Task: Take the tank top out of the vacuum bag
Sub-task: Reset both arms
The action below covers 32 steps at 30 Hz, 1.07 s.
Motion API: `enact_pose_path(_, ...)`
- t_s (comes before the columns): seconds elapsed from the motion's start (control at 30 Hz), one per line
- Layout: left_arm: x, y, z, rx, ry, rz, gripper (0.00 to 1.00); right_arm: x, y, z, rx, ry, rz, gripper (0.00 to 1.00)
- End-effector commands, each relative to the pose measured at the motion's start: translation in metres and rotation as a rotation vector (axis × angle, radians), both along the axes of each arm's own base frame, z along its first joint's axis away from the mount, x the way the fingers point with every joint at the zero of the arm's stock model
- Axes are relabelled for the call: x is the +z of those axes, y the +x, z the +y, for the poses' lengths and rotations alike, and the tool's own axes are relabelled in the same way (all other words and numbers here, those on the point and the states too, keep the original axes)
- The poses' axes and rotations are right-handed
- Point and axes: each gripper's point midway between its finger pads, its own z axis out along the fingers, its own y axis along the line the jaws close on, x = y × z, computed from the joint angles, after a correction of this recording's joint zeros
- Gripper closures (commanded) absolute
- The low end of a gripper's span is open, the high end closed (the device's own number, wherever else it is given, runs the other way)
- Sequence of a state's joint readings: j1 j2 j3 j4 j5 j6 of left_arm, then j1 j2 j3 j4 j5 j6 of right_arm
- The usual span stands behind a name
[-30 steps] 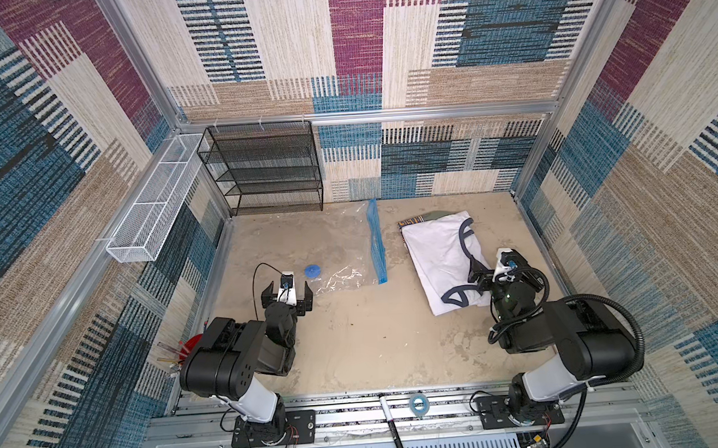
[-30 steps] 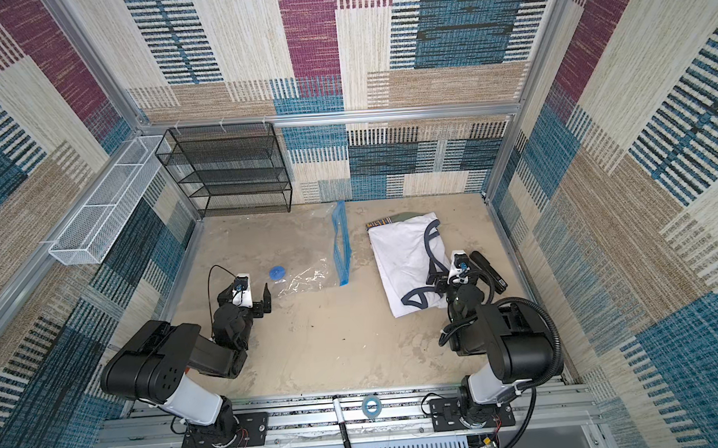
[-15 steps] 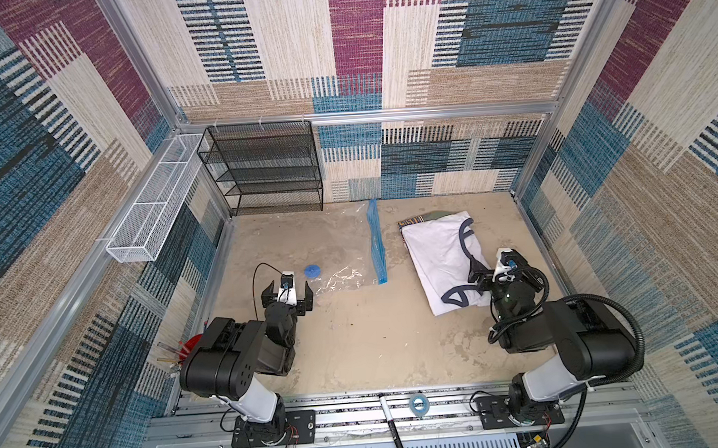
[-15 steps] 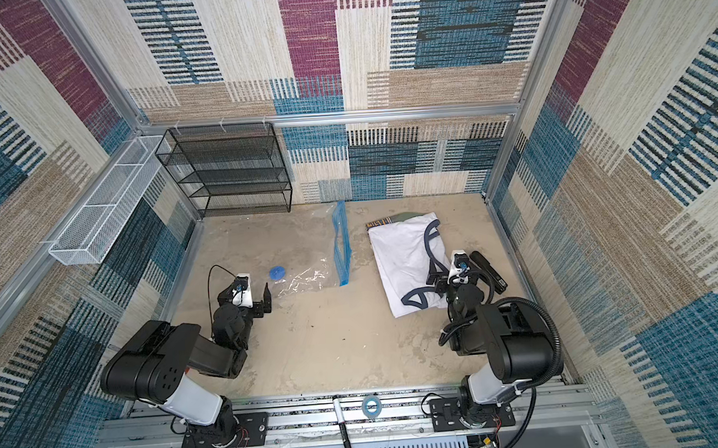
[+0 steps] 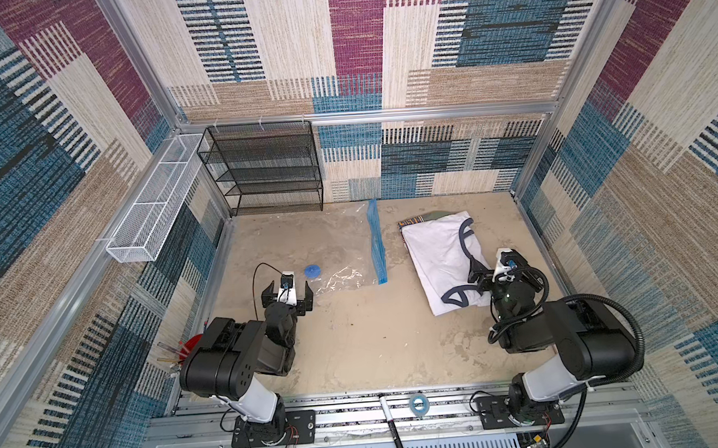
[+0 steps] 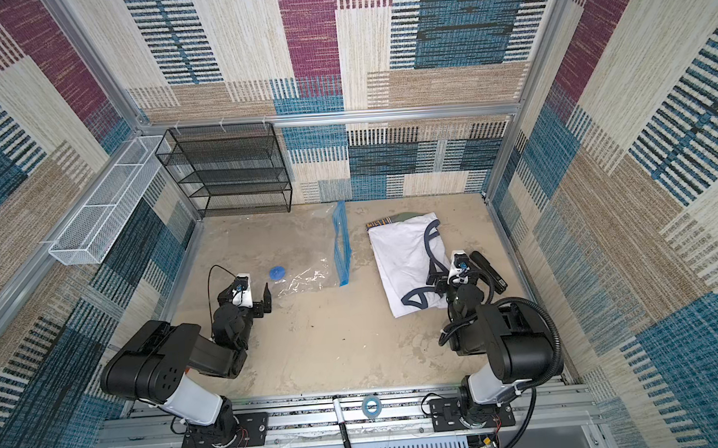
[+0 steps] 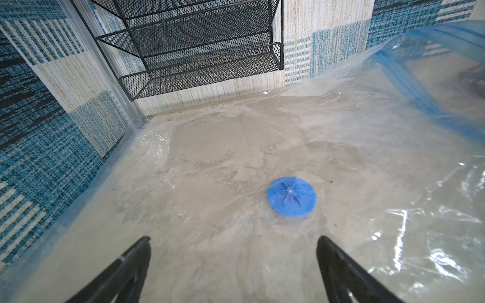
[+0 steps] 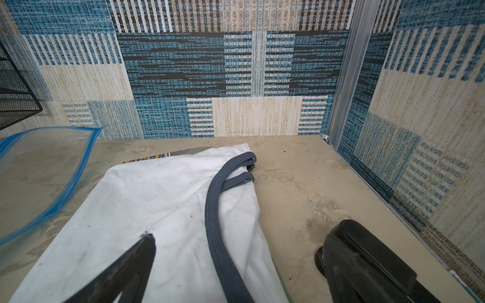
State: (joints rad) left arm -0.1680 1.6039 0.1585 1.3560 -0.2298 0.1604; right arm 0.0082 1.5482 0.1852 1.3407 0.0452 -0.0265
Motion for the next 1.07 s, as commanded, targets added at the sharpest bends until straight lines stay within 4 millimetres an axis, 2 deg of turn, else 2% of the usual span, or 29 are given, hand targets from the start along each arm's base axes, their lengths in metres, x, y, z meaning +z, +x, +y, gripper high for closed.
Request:
enact_pose_path(0.0, 0.012, 0.002, -0.001, -0.006, 0.010, -0.048, 0.02, 0.006, 0.001, 0.001, 0.003, 0.004, -0.023, 0.01)
enact_pose_path(0.83, 0.012, 0.002, -0.001, -0.006, 0.010, -0.048, 0.02, 0.006, 0.003, 0.008, 0.046, -0.010, -0.019, 0.01)
enact_pose_path(0.97, 0.011, 0.002, -0.001, -0.006, 0.011, -0.047, 0.02, 0.007, 0.001, 0.002, 0.017, -0.002, -0.025, 0.01)
enact_pose_path(1.03, 0.012, 0.002, -0.001, -0.005, 0.010, -0.048, 0.02, 0.008, -0.003, -0.016, -0.088, 0.040, -0.037, 0.01)
